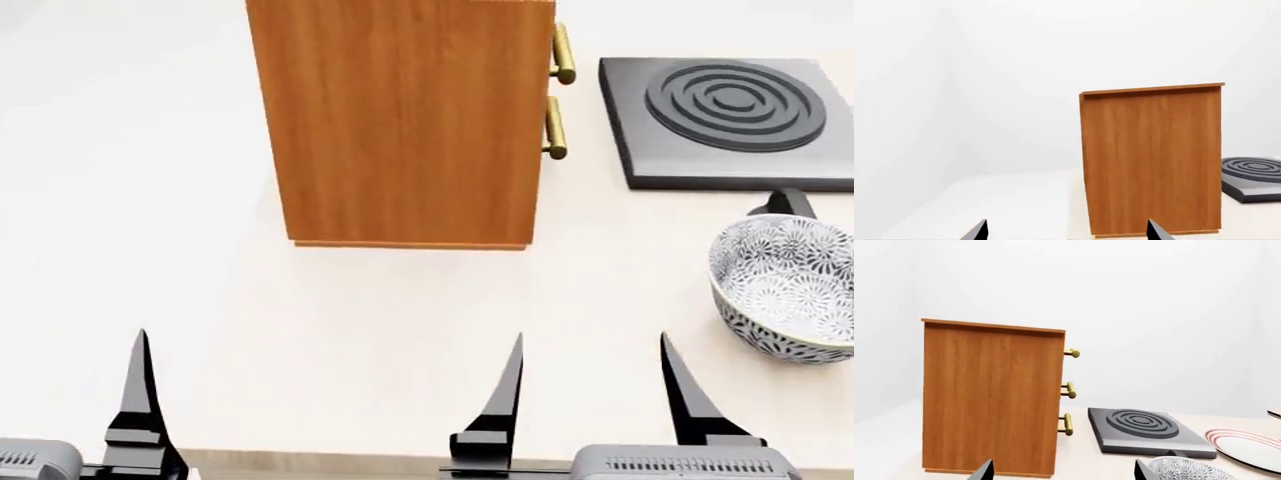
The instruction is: Put the bowl on the top of the cabinet.
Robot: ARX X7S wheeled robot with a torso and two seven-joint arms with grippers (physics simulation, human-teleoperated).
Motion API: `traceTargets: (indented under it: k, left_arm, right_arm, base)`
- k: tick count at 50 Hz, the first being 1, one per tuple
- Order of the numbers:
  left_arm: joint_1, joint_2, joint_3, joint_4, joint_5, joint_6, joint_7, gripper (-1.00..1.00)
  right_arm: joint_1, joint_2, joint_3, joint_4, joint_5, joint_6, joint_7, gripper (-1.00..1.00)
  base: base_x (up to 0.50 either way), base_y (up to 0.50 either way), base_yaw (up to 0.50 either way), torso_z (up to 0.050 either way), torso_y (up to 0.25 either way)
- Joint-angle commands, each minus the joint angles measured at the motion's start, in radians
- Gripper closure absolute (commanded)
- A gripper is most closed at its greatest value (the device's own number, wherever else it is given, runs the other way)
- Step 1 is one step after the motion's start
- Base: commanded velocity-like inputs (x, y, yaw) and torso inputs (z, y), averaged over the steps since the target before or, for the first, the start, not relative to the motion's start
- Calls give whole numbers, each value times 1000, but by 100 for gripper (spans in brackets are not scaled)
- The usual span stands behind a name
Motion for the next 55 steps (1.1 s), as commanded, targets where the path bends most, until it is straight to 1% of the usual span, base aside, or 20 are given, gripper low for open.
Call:
traceTargets:
  k: [1,7,14,37,42,49,52,55]
  left_arm:
    - [0,-10,7,-10,-11,9,-10,-100]
    - [3,-16,2,-14,-19,15,-17,-100]
    - [6,-22,4,-26,-25,29,-21,-100]
    - [4,-35,21,-27,-30,33,-37,-100]
    - [5,-37,23,-25,-31,33,-40,-100]
    - [5,-38,30,-33,-31,41,-43,-100]
    - [2,-39,34,-24,-32,32,-46,-100]
    - [3,-40,35,-23,-32,32,-48,-100]
  right_arm:
    - [4,3,-11,23,2,-15,7,-100]
    - [-7,6,-9,16,13,-31,8,-100]
    - [-2,16,-21,8,5,5,16,-100]
    - [-2,27,-24,21,18,-13,34,-100]
    - [-2,30,-27,22,16,-13,39,-100]
    - [-6,36,-33,26,9,-28,47,-100]
    - [-2,41,-32,10,18,5,45,-100]
    - [-3,45,-34,10,21,3,43,-100]
  base:
    - [0,375,0,0,0]
    - [0,40,0,0,0]
    - [33,2,0,0,0]
    - [484,89,0,0,0]
    - [257,59,0,0,0]
    - [4,0,0,0,0]
    - [22,0,0,0,0]
    - [324,0,0,0,0]
